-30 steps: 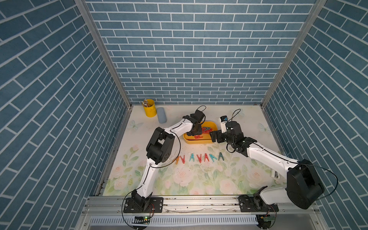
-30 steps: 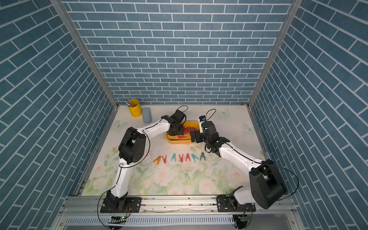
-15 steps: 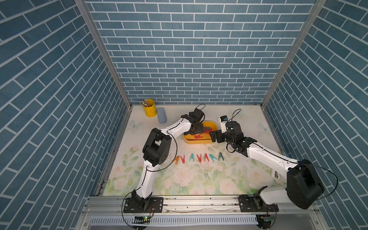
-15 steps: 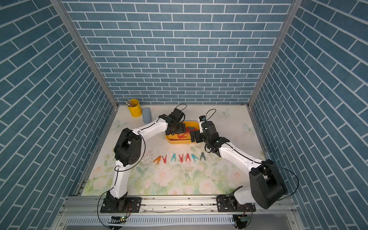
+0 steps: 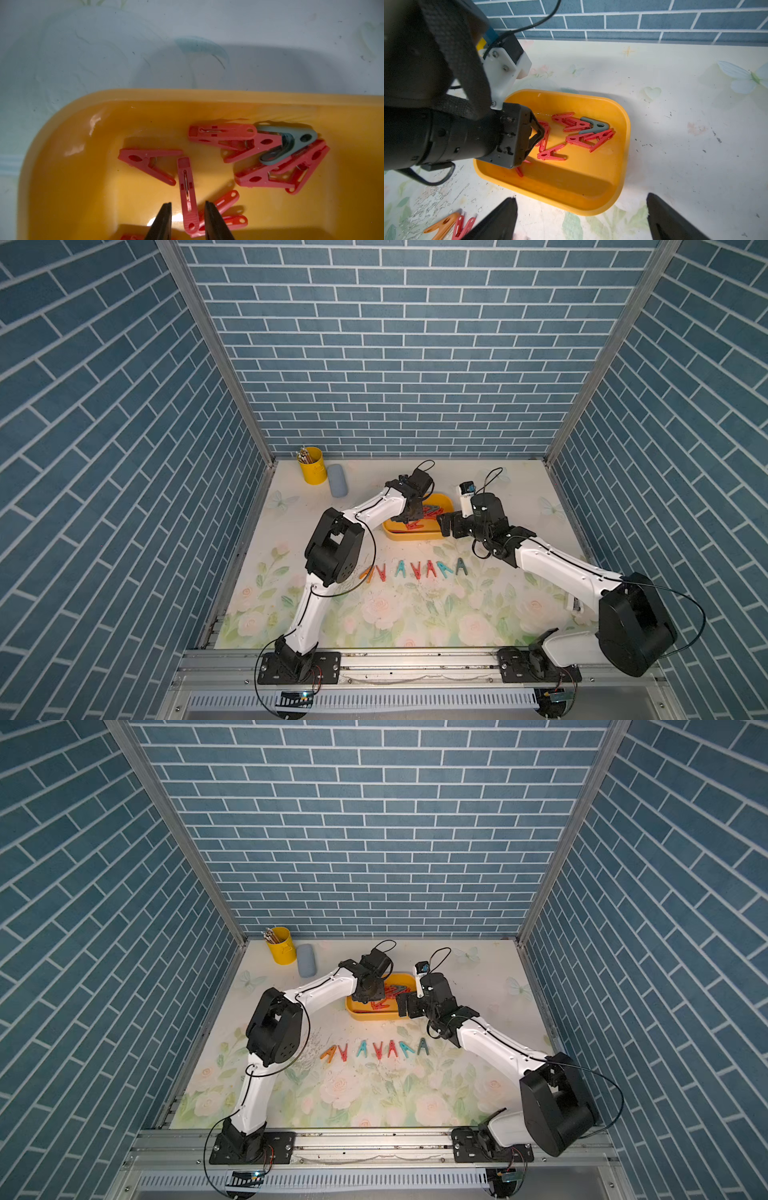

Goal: Take the clothespins out of the storage box
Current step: Pick up the clothespin from the storage box.

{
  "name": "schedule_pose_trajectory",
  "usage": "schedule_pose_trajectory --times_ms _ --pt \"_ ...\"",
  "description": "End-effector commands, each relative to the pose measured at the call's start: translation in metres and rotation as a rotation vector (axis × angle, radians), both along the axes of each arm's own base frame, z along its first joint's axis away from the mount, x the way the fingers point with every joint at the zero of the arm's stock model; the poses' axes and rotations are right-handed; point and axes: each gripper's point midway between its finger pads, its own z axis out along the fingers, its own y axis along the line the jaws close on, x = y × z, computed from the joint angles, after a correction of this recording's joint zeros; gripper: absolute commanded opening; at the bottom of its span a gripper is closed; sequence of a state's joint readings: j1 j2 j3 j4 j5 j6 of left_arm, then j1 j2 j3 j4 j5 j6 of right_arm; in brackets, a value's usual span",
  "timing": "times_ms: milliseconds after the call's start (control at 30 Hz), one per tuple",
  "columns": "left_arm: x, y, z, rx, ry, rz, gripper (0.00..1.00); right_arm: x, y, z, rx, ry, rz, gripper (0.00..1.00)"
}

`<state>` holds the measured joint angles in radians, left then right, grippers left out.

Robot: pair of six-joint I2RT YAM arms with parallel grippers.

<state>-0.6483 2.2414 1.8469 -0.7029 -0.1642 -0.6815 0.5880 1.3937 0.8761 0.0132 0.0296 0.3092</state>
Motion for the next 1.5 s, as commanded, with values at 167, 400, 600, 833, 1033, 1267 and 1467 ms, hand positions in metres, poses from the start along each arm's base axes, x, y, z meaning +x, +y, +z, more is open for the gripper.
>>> schedule_pose_trajectory --times_ms 167,400,600,833,1033,1267,1467 --pt "0.001 0.0 -0.023 0.039 0.045 -0.002 0.34 0.002 0.0 0.001 0.014 -0.006 -0.009 0.99" --pt "0.002 -0.002 -0.029 0.036 0.057 -0.007 0.13 0.003 -0.001 0.001 0.008 -0.007 -0.014 0.99" --pt "0.002 -0.004 -0.008 0.002 0.03 -0.008 0.06 0.004 0.0 0.002 0.012 -0.008 -0.01 0.99" --pt "-0.006 -0.011 0.048 -0.154 -0.068 -0.03 0.06 0.006 0.01 0.007 0.04 -0.01 0.023 0.99" --pt "-0.026 -0.005 0.082 -0.308 -0.114 -0.064 0.06 0.009 0.026 0.013 0.09 -0.015 0.074 0.99" --pt "-0.056 0.026 0.095 -0.406 -0.148 -0.058 0.06 0.008 0.052 0.018 0.143 -0.012 0.158 0.99" --pt "-0.087 0.072 0.091 -0.464 -0.153 -0.019 0.07 0.003 0.08 0.019 0.162 -0.009 0.23 0.99"
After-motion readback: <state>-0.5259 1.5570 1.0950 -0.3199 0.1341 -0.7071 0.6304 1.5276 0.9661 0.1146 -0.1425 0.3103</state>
